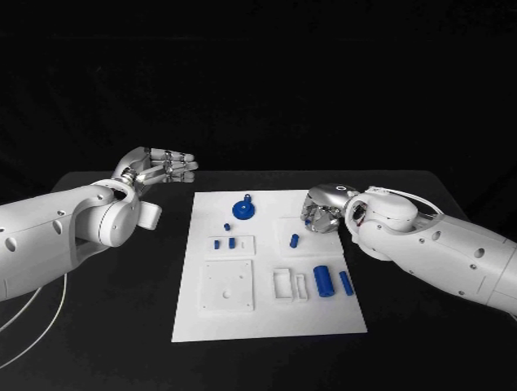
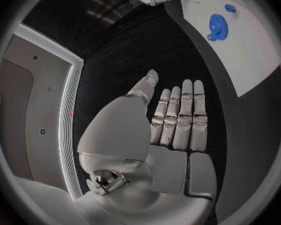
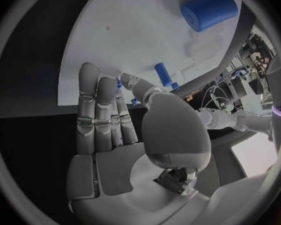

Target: Assemble the parts on the task board

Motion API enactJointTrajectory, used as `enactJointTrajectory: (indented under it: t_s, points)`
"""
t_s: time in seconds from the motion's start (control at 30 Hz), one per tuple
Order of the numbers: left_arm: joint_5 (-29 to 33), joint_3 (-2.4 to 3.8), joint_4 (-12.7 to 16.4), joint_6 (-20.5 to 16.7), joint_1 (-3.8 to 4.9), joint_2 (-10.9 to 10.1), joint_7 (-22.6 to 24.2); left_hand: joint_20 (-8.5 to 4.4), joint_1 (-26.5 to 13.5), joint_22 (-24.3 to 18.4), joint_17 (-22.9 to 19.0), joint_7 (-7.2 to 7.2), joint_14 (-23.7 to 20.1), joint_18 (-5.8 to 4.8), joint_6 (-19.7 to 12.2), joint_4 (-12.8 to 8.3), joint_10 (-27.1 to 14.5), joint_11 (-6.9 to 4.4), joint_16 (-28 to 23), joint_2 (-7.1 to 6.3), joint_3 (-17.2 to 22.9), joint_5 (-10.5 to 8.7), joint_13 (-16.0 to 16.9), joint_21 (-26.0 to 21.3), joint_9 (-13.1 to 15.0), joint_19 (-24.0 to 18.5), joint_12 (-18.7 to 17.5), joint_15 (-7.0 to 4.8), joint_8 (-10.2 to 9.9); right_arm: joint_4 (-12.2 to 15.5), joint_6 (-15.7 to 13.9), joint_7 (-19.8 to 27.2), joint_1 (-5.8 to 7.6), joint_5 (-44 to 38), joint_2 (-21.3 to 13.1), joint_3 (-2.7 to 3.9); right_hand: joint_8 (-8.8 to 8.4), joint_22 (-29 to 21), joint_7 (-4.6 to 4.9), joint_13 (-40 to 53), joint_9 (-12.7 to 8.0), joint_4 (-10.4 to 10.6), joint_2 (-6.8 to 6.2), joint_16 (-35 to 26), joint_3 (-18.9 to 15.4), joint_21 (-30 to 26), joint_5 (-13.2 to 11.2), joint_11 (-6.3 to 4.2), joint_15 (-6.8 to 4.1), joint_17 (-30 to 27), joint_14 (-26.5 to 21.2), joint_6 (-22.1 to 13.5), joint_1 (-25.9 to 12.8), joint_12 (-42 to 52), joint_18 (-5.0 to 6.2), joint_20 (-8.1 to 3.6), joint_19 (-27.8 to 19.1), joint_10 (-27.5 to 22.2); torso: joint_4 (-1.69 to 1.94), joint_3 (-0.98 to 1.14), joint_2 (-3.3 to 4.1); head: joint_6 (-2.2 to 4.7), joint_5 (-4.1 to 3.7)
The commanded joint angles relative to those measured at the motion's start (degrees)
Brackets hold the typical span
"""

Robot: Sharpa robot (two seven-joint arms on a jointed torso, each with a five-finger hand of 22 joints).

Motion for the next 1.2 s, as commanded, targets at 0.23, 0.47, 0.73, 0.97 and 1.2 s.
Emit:
enactJointTrajectory:
  t_s: [0.23,0.47,0.73,0.97,1.2]
  points:
    - [0.5,0.06,0.1,0.8,0.07,0.0,0.6,0.03,-0.2,-0.7,0.1,0.13,-0.4,-0.51,0.0,-0.1,-0.5,0.02,-0.2,0.51,-0.3,-0.13,0.0,0.4,-0.1,0.5,0.0,-0.15,-0.1,-0.3,0.3,0.0,-0.57,-1.8,0.4,-0.77,-0.11,2.1,-1.19,0.1,0.2,0.4,3.04,1.2,1.8,0.7,-5.9,-1.70,-1.46,0.4,-0.2,5.3,0.8,0.1,0.45,-1.25,0.3,5.6,-0.08,-0.02,-0.02,-0.18,0.02]
    - [0.5,0.06,0.0,1.0,0.07,0.0,0.5,0.00,-0.1,-0.9,0.1,0.12,-0.3,-0.51,0.0,-0.1,-0.5,0.02,-0.2,0.55,-0.3,-0.10,0.0,0.4,-0.1,0.6,0.0,-0.17,-0.1,0.0,-0.3,-1.8,-0.68,-4.1,0.4,-0.88,-0.13,4.1,-1.72,0.3,0.5,-0.8,3.32,1.4,3.9,1.5,-7.3,-2.45,-2.07,0.1,-0.2,7.5,1.3,0.1,-0.05,-2.00,0.0,8.3,-0.04,-0.03,-0.03,-0.39,-0.02]
    - [0.5,0.06,-0.1,1.1,0.07,0.0,0.5,-0.05,-0.1,-1.0,0.2,-0.31,-0.1,-0.54,1.0,-0.2,-0.3,-0.08,-0.2,0.76,-0.3,-0.05,0.0,0.5,0.0,0.6,0.0,-0.26,0.1,0.3,-2.3,-3.8,-0.78,-6.0,0.4,-0.91,-0.15,6.5,-1.91,0.2,0.6,-1.5,2.79,1.6,5.5,1.9,-7.7,-2.61,-2.47,-0.4,-0.3,8.2,0.9,0.1,0.06,-2.40,-0.3,8.9,-0.10,0.02,-0.01,-0.45,0.10]
    - [0.5,0.06,-0.6,1.0,0.07,0.1,0.7,-0.11,-0.2,-1.3,0.2,-0.23,-0.1,-0.59,1.1,-0.3,-0.4,-0.07,-0.2,0.73,-0.3,-0.04,0.0,0.5,0.0,0.7,0.0,-0.27,-0.1,0.7,-5.1,-4.1,-0.80,-4.7,0.2,-0.85,-0.14,8.0,-1.94,0.2,0.6,-1.1,2.74,1.7,6.0,1.1,-9.4,-2.66,-2.48,-0.9,-0.3,8.3,0.9,0.1,0.03,-2.39,-0.1,8.9,-0.03,-0.04,-0.06,-0.50,0.05]
    - [0.5,0.06,-1.2,1.0,0.07,0.3,0.8,-0.11,-0.2,-1.3,0.2,-0.23,-0.1,-0.59,1.1,-0.3,-0.4,-0.07,-0.2,0.73,-0.3,-0.04,0.0,0.5,0.0,0.7,0.0,-0.27,-0.1,1.8,-6.3,-3.9,-0.79,-1.6,-0.4,0.66,-0.14,8.8,-1.94,0.2,0.6,-1.0,2.67,1.8,6.0,0.5,-9.4,-2.67,-2.55,-1.1,-0.3,8.3,1.0,0.1,0.01,-2.49,0.2,9.0,-0.06,-0.10,-0.09,-0.43,0.13]
